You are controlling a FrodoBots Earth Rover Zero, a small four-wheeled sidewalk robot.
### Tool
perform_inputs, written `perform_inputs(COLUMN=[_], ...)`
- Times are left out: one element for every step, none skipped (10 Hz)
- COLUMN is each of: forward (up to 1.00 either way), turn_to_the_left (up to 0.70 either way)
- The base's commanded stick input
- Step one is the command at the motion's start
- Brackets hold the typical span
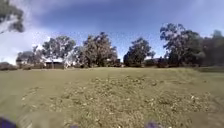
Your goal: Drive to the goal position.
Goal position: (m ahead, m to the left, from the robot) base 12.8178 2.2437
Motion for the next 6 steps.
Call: perform_inputs(forward=[0.7,0.7,0.7,0.7,0.7,0.7], turn_to_the_left=[0.0,0.0,0.0,0.0,0.0,0.0])
